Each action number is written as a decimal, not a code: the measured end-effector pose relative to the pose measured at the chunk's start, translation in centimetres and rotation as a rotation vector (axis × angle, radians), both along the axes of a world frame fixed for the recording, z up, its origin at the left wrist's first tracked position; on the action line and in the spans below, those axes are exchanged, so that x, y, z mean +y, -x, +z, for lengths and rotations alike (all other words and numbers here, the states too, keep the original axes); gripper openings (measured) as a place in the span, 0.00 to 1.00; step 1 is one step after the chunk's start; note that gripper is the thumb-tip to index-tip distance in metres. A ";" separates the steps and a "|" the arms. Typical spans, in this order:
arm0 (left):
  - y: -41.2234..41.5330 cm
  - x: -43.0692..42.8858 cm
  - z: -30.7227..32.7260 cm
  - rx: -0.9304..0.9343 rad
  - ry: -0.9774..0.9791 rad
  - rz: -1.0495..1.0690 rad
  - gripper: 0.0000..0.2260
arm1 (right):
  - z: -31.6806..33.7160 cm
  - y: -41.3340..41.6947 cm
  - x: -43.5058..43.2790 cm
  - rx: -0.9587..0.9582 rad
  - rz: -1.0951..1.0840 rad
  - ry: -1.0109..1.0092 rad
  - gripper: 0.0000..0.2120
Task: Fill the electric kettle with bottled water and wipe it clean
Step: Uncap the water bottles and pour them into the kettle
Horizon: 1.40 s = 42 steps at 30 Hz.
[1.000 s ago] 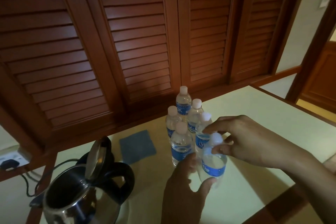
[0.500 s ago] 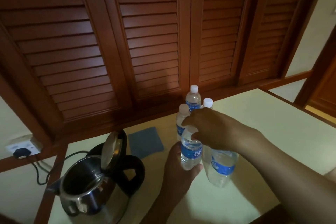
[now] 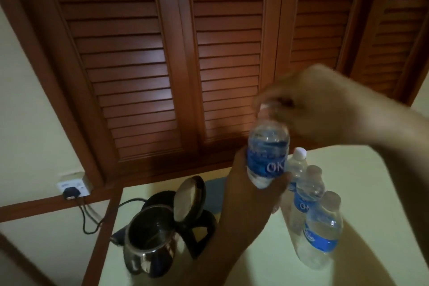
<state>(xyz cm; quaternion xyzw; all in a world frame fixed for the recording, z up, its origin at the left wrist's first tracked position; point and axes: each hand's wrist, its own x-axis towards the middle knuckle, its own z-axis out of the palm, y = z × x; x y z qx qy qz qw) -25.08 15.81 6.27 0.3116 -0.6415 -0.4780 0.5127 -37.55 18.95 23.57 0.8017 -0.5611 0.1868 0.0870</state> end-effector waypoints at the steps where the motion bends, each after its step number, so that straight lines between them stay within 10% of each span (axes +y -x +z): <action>1: -0.7 -0.2 1.6 -0.012 0.010 0.013 0.23 | 1.3 -0.6 0.2 -0.004 0.004 0.040 0.14; 14: -15.4 0.8 14.5 -0.361 0.435 0.318 0.19 | 8.3 -9.3 -0.2 -0.211 0.168 0.364 0.16; 34: -28.8 0.9 10.0 -0.765 0.301 0.285 0.25 | 0.3 -15.4 -4.9 -0.442 0.752 -0.219 0.16; 36: -28.7 0.9 9.5 -0.778 0.314 0.304 0.25 | 0.5 -15.9 -4.8 -0.449 0.672 -0.314 0.26; 42: -27.8 0.7 8.4 -0.768 0.335 0.345 0.27 | 0.2 -16.9 -4.9 -0.408 0.366 -0.369 0.17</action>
